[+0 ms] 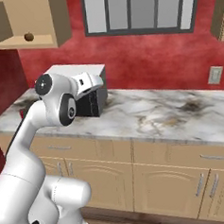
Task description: Pick the canned food and jam from the counter and place them in the cabinets closest to them.
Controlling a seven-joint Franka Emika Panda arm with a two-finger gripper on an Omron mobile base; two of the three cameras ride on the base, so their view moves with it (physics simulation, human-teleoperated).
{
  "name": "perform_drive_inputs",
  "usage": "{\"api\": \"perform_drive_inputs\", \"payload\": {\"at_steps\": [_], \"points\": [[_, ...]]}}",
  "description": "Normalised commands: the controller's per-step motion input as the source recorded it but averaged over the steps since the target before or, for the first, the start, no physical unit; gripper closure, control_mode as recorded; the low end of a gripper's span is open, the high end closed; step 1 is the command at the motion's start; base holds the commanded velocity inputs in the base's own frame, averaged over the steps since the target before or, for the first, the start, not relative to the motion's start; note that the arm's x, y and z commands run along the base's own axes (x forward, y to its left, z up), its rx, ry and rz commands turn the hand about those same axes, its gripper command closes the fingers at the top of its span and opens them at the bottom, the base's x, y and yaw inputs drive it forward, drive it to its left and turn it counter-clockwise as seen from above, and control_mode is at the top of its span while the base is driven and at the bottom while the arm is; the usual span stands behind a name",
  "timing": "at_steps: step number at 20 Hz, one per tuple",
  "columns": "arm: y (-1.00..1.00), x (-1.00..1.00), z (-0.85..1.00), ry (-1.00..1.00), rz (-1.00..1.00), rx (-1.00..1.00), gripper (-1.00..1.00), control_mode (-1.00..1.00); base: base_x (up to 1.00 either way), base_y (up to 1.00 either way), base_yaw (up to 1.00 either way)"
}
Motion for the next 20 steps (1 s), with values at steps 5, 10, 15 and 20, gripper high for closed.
{"api": "perform_drive_inputs", "payload": {"at_steps": [5,10,15,20], "points": [[0.00,0.00,0.00,0.00,0.00,0.00,-1.00,1.00,-0.06,0.58,0.00],[0.00,0.00,0.00,0.00,0.00,0.00,-1.00,1.00,-0.03,0.45,0.00],[0.00,0.00,0.00,0.00,0.00,0.00,-1.00,1.00,0.00,0.00,0.00],[0.00,0.00,0.00,0.00,0.00,0.00,-1.00,1.00,0.15,0.00,0.00]]}}
